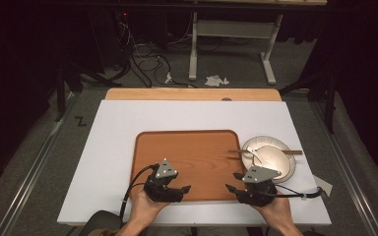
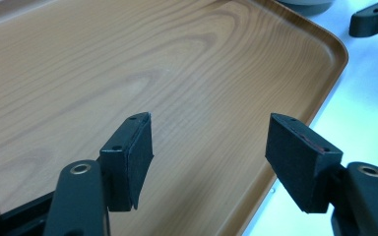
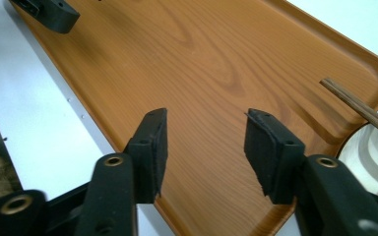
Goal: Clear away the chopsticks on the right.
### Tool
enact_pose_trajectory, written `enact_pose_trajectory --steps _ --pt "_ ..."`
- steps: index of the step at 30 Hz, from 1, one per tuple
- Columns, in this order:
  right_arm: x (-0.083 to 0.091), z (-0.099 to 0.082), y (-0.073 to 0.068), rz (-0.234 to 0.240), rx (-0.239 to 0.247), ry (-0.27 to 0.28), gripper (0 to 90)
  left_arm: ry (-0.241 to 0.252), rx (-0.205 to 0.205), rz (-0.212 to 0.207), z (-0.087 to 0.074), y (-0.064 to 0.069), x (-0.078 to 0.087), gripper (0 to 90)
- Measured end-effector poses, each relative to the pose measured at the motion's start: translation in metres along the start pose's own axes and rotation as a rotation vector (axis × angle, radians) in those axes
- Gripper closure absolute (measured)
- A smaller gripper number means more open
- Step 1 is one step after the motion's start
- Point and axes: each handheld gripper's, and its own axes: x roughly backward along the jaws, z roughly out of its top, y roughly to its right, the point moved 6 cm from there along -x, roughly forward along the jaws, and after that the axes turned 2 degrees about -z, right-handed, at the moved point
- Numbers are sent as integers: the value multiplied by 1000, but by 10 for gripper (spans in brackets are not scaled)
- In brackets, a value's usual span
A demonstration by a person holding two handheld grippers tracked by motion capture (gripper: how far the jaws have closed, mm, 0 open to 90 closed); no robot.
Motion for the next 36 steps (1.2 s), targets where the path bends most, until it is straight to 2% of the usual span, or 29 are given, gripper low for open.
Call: enact_pose_trajectory --steps 3,6,8,14,18,23,27,33,36 --pt "2 1 2 17 -22 22 523 2 -4 1 0 1 1 346" --pt "4 1 5 9 -13 28 529 -4 -4 4 -1 1 0 346" --pt "5 2 6 13 -29 32 530 2 -2 1 0 0 1 346" --pt "5 1 5 14 -21 31 522 -2 -1 2 0 0 0 348" --pt "5 2 5 27 -39 33 514 1 0 5 0 0 1 347" --pt "10 3 7 15 -12 51 514 1 0 7 0 0 1 347" --pt "17 6 8 17 -31 92 513 3 3 13 0 -1 2 345" --pt "22 8 12 20 -40 100 512 11 19 20 0 -3 5 348" --pt "26 8 13 16 -23 104 516 8 17 20 -1 -3 5 348"
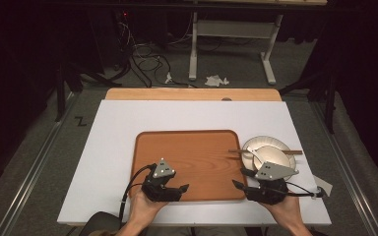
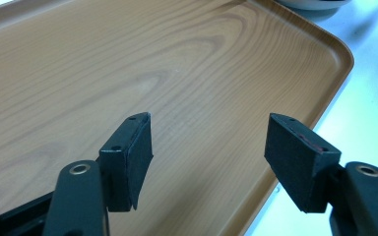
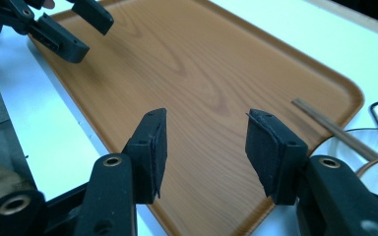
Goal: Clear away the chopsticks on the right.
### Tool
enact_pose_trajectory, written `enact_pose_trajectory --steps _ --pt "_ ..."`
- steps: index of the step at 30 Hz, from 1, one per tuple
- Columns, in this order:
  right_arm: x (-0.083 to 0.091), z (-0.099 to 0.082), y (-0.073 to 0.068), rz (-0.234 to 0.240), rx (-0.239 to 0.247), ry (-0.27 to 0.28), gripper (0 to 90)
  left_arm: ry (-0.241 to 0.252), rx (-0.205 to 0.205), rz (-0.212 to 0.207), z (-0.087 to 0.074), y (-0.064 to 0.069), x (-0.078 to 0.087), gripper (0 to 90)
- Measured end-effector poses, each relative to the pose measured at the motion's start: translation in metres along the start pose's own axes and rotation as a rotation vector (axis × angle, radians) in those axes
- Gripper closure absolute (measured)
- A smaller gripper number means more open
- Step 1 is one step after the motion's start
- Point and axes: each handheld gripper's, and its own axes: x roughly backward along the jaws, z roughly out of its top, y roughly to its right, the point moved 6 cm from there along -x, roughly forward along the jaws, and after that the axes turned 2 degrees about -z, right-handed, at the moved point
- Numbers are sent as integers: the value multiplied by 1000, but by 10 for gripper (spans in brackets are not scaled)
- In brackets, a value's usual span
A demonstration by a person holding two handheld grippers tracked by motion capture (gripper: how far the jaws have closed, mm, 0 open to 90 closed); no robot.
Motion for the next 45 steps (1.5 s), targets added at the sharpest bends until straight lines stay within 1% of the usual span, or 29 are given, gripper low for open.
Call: enact_pose_trajectory --steps 4,7,8,9,10,11,13,16,18,19,20,21,23,24,25,26,27,28,29,30,31,34,36,37,41,42,45 --pt "9 3 6 -9 -3 14 521 4 3 1 0 0 1 348" --pt "15 5 13 -21 -9 6 530 3 2 0 0 0 0 348" --pt "15 5 13 -21 -9 6 530 3 2 0 0 0 0 348" --pt "21 7 19 -33 -8 4 548 0 1 0 0 0 0 348" --pt "23 8 22 -36 -18 3 552 0 0 1 0 0 0 348" --pt "25 10 25 -40 -9 7 556 -1 0 0 0 0 0 348" --pt "28 12 28 -48 -23 10 558 0 1 0 0 0 0 348" --pt "32 16 39 -67 -15 13 558 3 5 1 0 -1 0 348" --pt "34 17 41 -72 -21 9 558 1 4 0 0 -1 0 347" --pt "38 19 48 -84 -12 13 559 0 2 0 0 -1 0 347" --pt "39 20 50 -87 -7 11 559 0 1 1 0 0 -1 347" --pt "41 20 53 -89 -18 3 562 0 1 1 0 0 -1 347" --pt "43 21 60 -100 -7 -7 576 0 0 1 0 -1 0 347" --pt "44 21 63 -104 -16 -15 588 1 1 1 0 -1 0 347" --pt "45 22 67 -106 -9 -23 601 1 2 1 0 -1 0 346" --pt "46 23 71 -109 -13 -38 614 1 3 1 0 -1 0 346" --pt "46 23 71 -109 -13 -38 614 1 3 1 0 -1 0 347" --pt "48 24 82 -132 -16 -60 647 0 5 -1 0 -1 -1 346" --pt "48 24 85 -144 -7 -64 655 0 5 -2 0 -1 -1 346" --pt "48 24 85 -144 -7 -64 655 0 5 -2 0 -1 -1 346" --pt "49 26 93 -166 0 -72 666 0 5 -2 0 -1 0 346" --pt "49 27 104 -187 6 -93 673 1 7 0 0 -1 0 346" --pt "48 27 111 -188 13 -111 676 1 7 0 0 -1 -1 346" --pt "48 27 115 -192 6 -114 677 1 7 0 0 -1 -1 346" --pt "45 24 129 -207 5 -146 684 1 8 1 0 -2 0 346" --pt "44 22 133 -213 -1 -159 687 1 6 1 0 -2 0 346" --pt "42 18 143 -220 -22 -175 698 0 8 2 0 -2 0 347"
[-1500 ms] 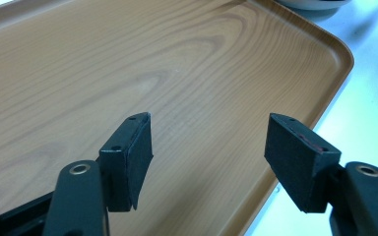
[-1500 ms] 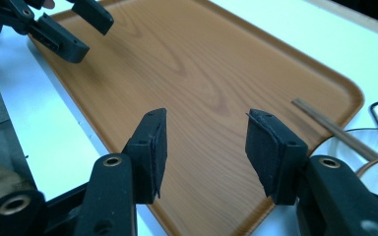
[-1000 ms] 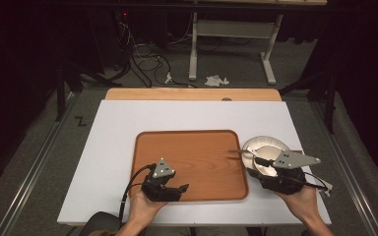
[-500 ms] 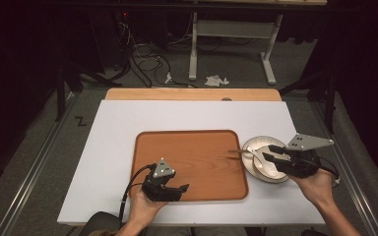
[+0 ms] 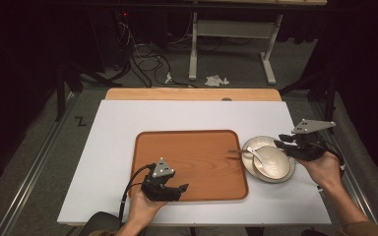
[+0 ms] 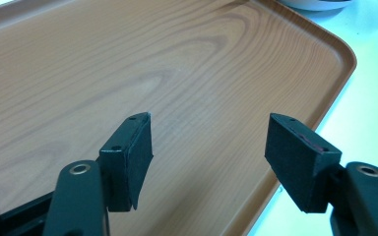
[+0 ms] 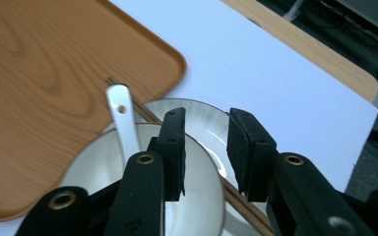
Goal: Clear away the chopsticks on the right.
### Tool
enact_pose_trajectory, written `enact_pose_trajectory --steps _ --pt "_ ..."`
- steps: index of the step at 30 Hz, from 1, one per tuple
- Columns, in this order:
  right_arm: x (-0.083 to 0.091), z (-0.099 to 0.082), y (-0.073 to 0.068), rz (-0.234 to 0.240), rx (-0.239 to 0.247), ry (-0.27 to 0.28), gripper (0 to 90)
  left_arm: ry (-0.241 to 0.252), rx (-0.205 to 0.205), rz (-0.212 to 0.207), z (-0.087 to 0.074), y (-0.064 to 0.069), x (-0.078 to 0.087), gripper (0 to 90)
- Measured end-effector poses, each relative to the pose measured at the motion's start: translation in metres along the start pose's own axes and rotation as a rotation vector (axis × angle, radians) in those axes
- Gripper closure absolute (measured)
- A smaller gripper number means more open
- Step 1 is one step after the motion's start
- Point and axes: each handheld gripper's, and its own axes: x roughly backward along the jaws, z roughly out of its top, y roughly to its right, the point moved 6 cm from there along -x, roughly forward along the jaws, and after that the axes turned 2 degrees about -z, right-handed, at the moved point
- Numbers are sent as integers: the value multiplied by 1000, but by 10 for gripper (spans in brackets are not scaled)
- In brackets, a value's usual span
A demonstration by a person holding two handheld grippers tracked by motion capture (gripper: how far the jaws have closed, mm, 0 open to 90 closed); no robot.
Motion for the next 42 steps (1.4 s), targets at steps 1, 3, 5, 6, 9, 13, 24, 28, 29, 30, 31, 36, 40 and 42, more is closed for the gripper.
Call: enact_pose_trajectory --steps 1,3,5,6,9,13,24,28,29,30,31,36,40,42 --pt "-2 -1 4 -4 0 -7 703 0 0 0 0 0 0 347" --pt "-5 -4 11 -8 -8 -20 708 -2 -3 1 0 0 -1 347" --pt "-7 -7 19 -8 -17 -33 707 -1 -2 4 0 0 0 347" --pt "-9 -8 22 -2 -11 -33 707 -2 -2 7 -1 -1 0 347" --pt "-13 -12 29 -5 -21 -48 708 0 3 6 -1 -1 1 347" --pt "-24 -25 41 -8 -39 -105 713 1 7 12 -2 0 1 347" --pt "-48 -50 48 34 -54 -218 717 3 23 27 -6 -3 5 346" --pt "-55 -53 48 43 -59 -244 716 5 29 31 -7 -3 6 346" --pt "-56 -53 48 46 -57 -251 715 0 25 31 -7 -3 7 346" --pt "-56 -53 48 46 -57 -251 715 0 25 31 -7 -3 7 346" --pt "-58 -53 48 51 -67 -264 714 3 27 35 -8 -4 7 346" --pt "-62 -54 49 62 -65 -284 714 10 38 39 -8 -5 9 346" --pt "-64 -54 51 69 -78 -288 711 8 36 42 -9 -4 9 345" --pt "-66 -54 52 69 -88 -290 705 12 44 45 -10 -6 11 345"
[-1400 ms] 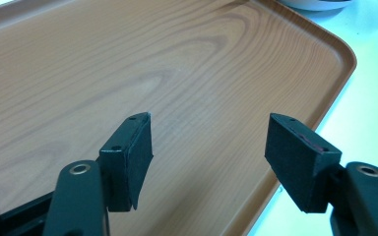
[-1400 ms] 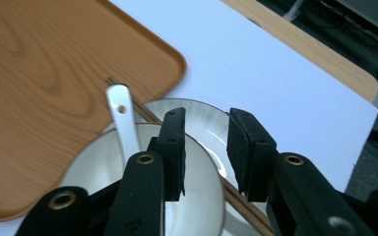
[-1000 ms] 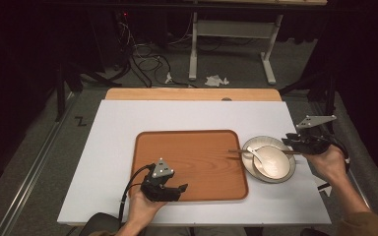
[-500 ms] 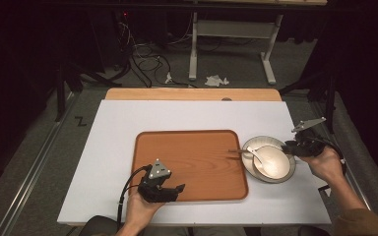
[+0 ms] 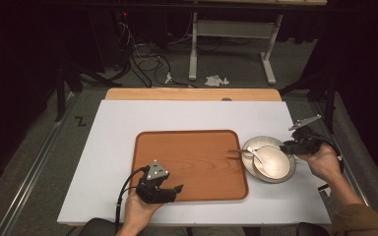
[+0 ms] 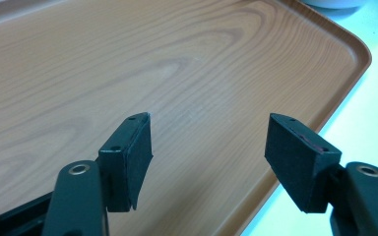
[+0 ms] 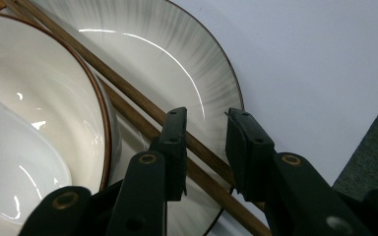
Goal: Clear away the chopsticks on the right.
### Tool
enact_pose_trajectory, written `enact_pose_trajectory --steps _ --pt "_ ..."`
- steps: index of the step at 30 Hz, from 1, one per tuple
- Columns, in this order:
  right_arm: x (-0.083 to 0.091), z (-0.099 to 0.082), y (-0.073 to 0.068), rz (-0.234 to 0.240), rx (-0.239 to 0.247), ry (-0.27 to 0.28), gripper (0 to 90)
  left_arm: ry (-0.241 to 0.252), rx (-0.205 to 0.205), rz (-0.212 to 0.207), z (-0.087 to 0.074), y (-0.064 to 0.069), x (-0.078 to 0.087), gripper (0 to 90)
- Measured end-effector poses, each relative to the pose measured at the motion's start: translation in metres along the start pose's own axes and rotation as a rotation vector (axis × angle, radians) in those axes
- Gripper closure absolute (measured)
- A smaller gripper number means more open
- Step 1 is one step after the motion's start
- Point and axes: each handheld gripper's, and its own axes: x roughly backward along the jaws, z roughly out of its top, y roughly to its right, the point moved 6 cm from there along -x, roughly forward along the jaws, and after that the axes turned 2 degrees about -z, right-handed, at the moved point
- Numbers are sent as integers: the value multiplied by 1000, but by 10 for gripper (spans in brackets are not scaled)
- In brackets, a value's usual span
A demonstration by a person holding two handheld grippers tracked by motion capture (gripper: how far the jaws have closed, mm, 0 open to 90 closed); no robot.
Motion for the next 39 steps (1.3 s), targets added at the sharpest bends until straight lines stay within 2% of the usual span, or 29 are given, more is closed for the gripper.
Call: enact_pose_trajectory --steps 10,14,19,27,31,35,39 --pt "-2 3 3 -4 1 -6 705 0 4 9 -1 -1 1 345" --pt "-4 3 3 7 8 -5 687 -2 4 10 -2 -1 2 345" --pt "-6 5 4 15 -1 -2 708 -3 6 9 -2 -1 1 345" --pt "-7 10 5 -10 -14 -6 750 0 6 10 -2 -2 2 345" --pt "-8 11 2 4 13 -23 704 0 6 9 -2 -2 2 345" --pt "-9 11 2 5 22 -27 700 0 6 10 -2 -2 2 345" --pt "-10 12 3 -3 12 -21 696 1 5 9 -2 -1 2 345"
